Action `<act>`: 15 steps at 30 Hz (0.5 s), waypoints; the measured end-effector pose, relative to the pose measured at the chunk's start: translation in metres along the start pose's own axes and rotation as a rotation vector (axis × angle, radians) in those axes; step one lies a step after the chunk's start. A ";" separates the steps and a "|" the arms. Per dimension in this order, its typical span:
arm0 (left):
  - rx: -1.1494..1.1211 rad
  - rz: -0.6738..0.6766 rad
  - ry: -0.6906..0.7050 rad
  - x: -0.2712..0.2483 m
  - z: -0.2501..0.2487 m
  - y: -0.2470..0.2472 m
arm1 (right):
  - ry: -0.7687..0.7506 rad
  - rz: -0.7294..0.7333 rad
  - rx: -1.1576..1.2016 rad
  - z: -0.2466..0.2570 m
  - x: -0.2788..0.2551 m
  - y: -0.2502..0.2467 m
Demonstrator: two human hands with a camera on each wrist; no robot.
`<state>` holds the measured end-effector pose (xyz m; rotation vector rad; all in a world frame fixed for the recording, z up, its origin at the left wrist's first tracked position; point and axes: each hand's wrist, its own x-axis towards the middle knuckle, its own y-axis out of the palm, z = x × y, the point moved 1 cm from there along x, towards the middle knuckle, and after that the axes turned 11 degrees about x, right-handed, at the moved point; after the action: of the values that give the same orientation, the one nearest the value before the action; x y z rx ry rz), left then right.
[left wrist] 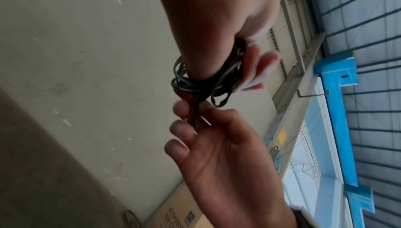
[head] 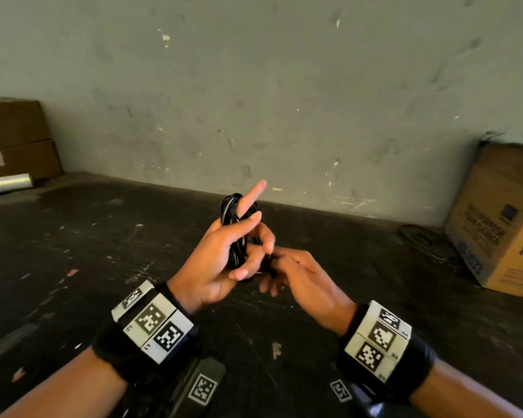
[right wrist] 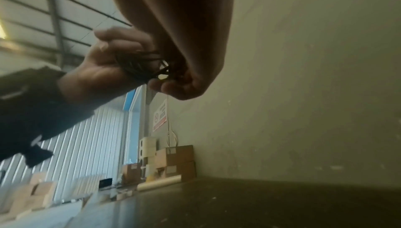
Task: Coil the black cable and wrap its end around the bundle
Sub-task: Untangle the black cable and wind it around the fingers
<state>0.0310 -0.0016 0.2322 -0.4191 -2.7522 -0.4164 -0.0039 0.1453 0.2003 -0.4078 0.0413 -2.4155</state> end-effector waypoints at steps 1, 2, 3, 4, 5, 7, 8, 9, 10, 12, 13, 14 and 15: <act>-0.012 -0.011 0.011 -0.001 0.001 -0.002 | 0.025 0.007 0.058 -0.001 -0.001 0.002; -0.019 -0.021 0.019 -0.002 0.002 -0.004 | 0.045 0.003 0.106 0.000 -0.002 0.005; -0.024 -0.027 0.025 -0.003 0.004 -0.005 | 0.064 -0.016 0.143 0.000 -0.002 0.007; -0.031 -0.028 0.030 -0.004 0.005 -0.006 | 0.083 -0.043 0.162 0.000 -0.002 0.010; -0.044 -0.028 0.030 -0.005 0.007 -0.007 | 0.098 -0.067 0.165 0.000 -0.001 0.013; -0.064 -0.039 0.026 -0.006 0.012 -0.007 | 0.119 -0.101 0.158 0.001 0.003 0.021; -0.066 -0.054 0.024 -0.006 0.014 -0.008 | 0.132 -0.116 0.162 0.001 0.005 0.024; -0.069 -0.071 0.027 -0.007 0.016 -0.009 | 0.145 -0.129 0.172 -0.001 0.006 0.026; -0.083 -0.089 0.030 -0.007 0.017 -0.010 | 0.155 -0.139 0.184 -0.002 0.007 0.028; -0.128 -0.121 0.027 -0.009 0.019 -0.010 | 0.156 -0.145 0.197 -0.005 0.009 0.032; -0.149 -0.130 0.023 -0.010 0.020 -0.011 | 0.153 -0.144 0.203 -0.007 0.010 0.034; -0.167 -0.131 0.020 -0.011 0.021 -0.011 | 0.143 -0.143 0.211 -0.009 0.011 0.037; -0.182 -0.130 0.019 -0.012 0.022 -0.010 | 0.130 -0.146 0.220 -0.012 0.012 0.039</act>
<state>0.0322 -0.0066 0.2061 -0.2778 -2.7421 -0.7041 0.0083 0.1063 0.1870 -0.1579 -0.2014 -2.5528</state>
